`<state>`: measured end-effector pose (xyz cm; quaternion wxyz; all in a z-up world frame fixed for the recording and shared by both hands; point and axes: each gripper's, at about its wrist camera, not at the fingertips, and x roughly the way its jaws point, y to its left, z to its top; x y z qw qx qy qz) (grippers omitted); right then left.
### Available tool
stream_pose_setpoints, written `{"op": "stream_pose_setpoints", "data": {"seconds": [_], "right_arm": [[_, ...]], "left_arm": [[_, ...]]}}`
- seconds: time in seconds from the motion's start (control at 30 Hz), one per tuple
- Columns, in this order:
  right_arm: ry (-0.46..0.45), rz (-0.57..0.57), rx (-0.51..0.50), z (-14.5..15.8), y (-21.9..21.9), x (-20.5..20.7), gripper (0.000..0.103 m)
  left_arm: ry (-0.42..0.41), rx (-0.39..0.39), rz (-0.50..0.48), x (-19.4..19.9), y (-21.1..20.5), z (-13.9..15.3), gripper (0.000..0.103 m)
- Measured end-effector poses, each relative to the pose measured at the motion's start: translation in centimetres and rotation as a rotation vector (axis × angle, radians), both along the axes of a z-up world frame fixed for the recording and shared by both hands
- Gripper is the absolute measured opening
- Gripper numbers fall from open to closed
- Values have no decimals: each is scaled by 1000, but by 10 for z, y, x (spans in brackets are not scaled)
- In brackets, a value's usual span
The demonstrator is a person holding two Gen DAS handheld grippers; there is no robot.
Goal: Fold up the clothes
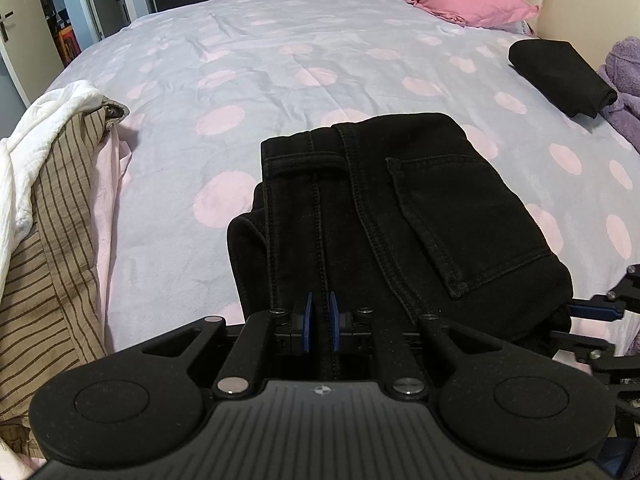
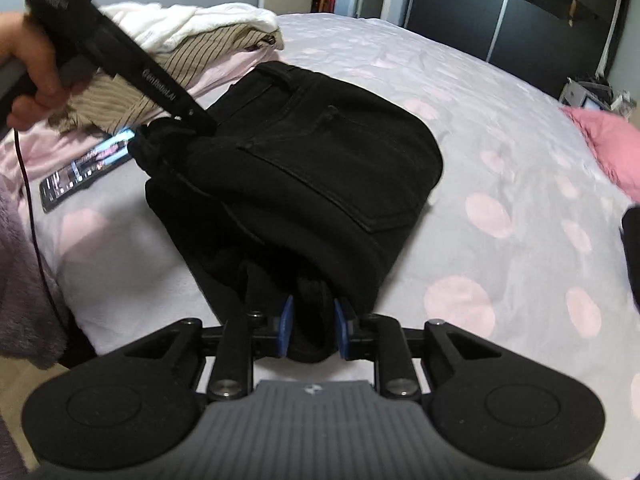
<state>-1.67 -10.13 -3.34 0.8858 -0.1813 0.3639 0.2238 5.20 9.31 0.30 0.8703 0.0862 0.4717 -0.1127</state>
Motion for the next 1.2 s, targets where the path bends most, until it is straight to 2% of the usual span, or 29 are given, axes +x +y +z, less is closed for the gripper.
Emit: {"op": "stream_pose_setpoints", "data": {"seconds": [0.07, 0.13, 0.23, 0.37, 0.4, 0.43, 0.47, 0.53, 0.73, 0.93, 1.0, 1.03, 1.07, 1.13, 1.2], "right_arm": [[-28, 11, -53, -5, 10, 1, 25], [-38, 6, -89, -10, 15, 2, 13], [-42, 50, -103, -4, 9, -1, 10], [-77, 205, -252, 0, 7, -25, 5], [-78, 233, -295, -4, 7, -28, 5], [-79, 259, -333, -9, 7, -30, 5], [-73, 269, -349, -13, 6, -30, 5], [-48, 262, -347, -20, 3, -24, 5], [-18, 233, -294, -22, -4, -16, 5], [-54, 208, -223, -4, -11, -26, 8], [-93, 208, -209, 4, -11, -35, 13], [-106, 212, -207, 6, -9, -36, 15], [-113, 214, -204, 6, -7, -37, 18], [-107, 209, -199, 4, -4, -35, 20], [-95, 204, -193, 1, -1, -31, 20]], "left_arm": [[0, 3, 0, 0, -1, 0, 9], [2, 8, -1, 0, -3, 0, 9], [3, 13, 1, 0, -1, 0, 9], [15, -8, 9, 3, 6, -1, 9], [16, -5, 15, 4, 8, -2, 0], [1, 73, 36, 6, 8, -4, 0], [-29, 245, 47, 7, 6, -11, 0], [-22, 395, 46, 8, 14, -27, 0], [15, 87, 164, -5, 54, -6, 0], [-80, 29, 109, -29, 43, 22, 1], [-102, -18, 111, -31, 42, 31, 11], [-110, -42, 111, -32, 41, 35, 12], [-106, -75, 104, -32, 40, 37, 17], [-97, -135, 91, -32, 38, 40, 18], [-94, -128, 88, -31, 37, 39, 18]]}}
